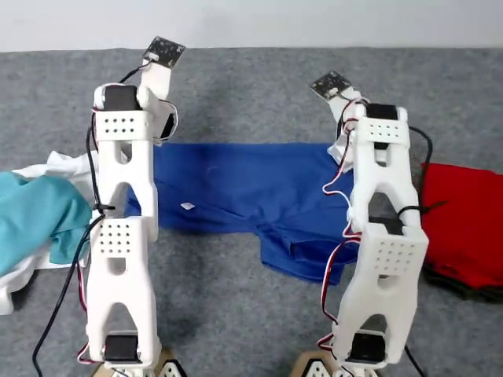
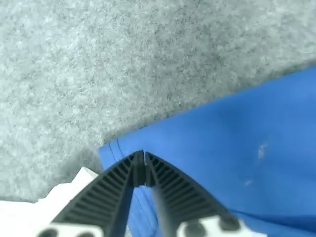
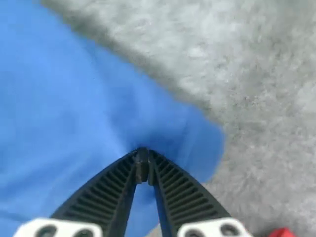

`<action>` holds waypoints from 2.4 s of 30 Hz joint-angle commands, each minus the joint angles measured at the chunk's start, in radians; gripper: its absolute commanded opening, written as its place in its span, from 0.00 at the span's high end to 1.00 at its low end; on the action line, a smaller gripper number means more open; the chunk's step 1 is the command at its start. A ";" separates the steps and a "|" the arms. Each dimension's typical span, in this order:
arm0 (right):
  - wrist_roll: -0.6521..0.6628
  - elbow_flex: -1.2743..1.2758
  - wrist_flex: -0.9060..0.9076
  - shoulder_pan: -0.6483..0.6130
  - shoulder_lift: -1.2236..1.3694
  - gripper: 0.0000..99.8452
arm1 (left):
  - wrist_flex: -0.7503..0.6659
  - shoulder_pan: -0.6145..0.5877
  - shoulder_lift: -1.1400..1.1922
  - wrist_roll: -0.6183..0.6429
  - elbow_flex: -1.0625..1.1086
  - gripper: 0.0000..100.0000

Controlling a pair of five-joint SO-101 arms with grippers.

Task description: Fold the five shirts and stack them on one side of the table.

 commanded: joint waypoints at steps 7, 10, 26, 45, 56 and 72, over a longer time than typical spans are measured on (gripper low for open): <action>-0.012 -0.052 0.196 -0.070 -0.122 0.99 | 0.031 0.034 -0.430 -0.104 0.639 0.99; -0.009 -0.052 0.191 -0.067 -0.050 0.99 | 0.005 0.057 -0.494 -0.166 0.871 0.99; 0.031 -0.057 0.071 -0.028 0.128 0.99 | 0.028 -0.098 -0.493 -0.178 1.089 0.99; 0.040 -0.057 0.071 -0.024 0.120 0.99 | -0.252 0.107 -0.746 -0.060 1.239 0.99; 0.041 -0.057 0.076 -0.019 0.119 0.99 | -0.282 0.009 -0.537 -0.069 1.239 0.99; 0.041 -0.057 0.071 -0.019 0.120 0.99 | -0.018 -0.075 -0.852 -0.216 1.239 1.00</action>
